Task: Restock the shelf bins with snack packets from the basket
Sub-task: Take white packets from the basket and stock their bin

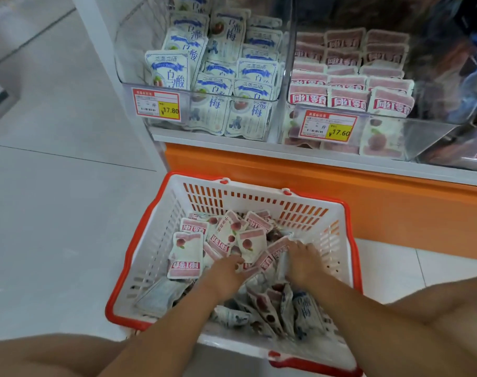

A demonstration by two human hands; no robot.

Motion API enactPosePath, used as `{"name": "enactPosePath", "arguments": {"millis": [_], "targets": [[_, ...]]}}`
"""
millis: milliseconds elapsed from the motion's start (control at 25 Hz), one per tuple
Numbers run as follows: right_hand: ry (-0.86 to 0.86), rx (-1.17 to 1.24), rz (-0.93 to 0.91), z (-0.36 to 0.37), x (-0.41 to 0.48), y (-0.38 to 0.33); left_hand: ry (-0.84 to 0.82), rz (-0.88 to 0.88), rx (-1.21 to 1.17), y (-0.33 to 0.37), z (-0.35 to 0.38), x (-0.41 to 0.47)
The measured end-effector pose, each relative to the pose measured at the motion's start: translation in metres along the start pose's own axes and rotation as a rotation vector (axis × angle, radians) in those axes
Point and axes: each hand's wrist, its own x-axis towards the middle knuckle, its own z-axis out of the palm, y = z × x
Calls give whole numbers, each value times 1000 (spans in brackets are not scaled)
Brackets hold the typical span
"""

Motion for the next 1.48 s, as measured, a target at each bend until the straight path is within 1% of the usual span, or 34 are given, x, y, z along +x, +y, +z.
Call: {"name": "enactPosePath", "arguments": {"millis": [40, 80, 120, 200, 240, 280, 320, 360, 400, 440, 480, 520, 560, 640, 680, 720, 800, 880, 920, 1000, 1120, 1200, 1280, 1320, 1400, 1480], "targets": [[49, -48, 1, -8, -4, -4, 12, -8, -26, 4, 0, 1], [69, 12, 12, -15, -4, -8, 38, -16, -58, 6, -1, 5], [83, 183, 32, -23, -7, -14, 71, -26, -78, 9, -1, 8], [99, 673, 99, -41, -12, -28, 142, -67, -171, 17, -4, 11], [120, 887, 99, -50, -13, -34, 155, -121, -315, 21, -7, 12], [132, 1029, 60, -59, -16, -38, 114, -211, -559, 25, -10, 13], [125, 1119, -6, -66, -20, -42, 27, -292, -850, 28, -13, 13], [93, 1159, -95, -69, -25, -43, -50, -334, -1102, 30, -18, 11], [50, 1130, -181, -71, -31, -44, -89, -331, -1281, 28, -24, 10], [12, 1038, -240, -70, -36, -43, -94, -304, -1369, 25, -29, 7], [-2, 939, -263, -68, -40, -44, -77, -270, -1392, 22, -34, 4], [-5, 909, -252, -64, -43, -44, -59, -246, -1386, 19, -37, 2], [1, 969, -217, -64, -45, -43, -44, -221, -1370, 17, -41, -1], [22, 1237, -73, -69, -43, -41, -30, -172, -1347, 15, -47, -4], [4, 1346, -10, -72, -41, -40, -33, -139, -1338, 16, -49, -6], [-33, 1405, 12, -74, -40, -40, -39, -102, -1327, 17, -49, -8], [-140, 1444, -53, -73, -41, -44, -48, -59, -1315, 20, -46, -12], [-214, 1389, -123, -66, -42, -52, -56, -45, -1317, 22, -45, -15], [-215, 1388, -149, -65, -43, -55, -58, -39, -1323, 22, -46, -15], [-156, 1440, -146, -72, -42, -57, -20, -18, -1326, 17, -55, -15], [-90, 1476, -85, -86, -37, -51, 72, 6, -1211, 5, -70, -13], [-93, 1627, -51, -88, -35, -52, 72, 7, -1153, 1, -69, -13], [-121, 1875, 0, -86, -34, -58, 52, -2, -1169, 4, -63, -13], [-128, 1960, 17, -87, -34, -61, 53, -5, -1189, 6, -61, -14], [-152, 2012, 2, -88, -34, -65, 61, -14, -1237, 10, -60, -13], [-163, 1986, -29, -88, -35, -68, 50, -10, -1258, 11, -61, -13]]}}
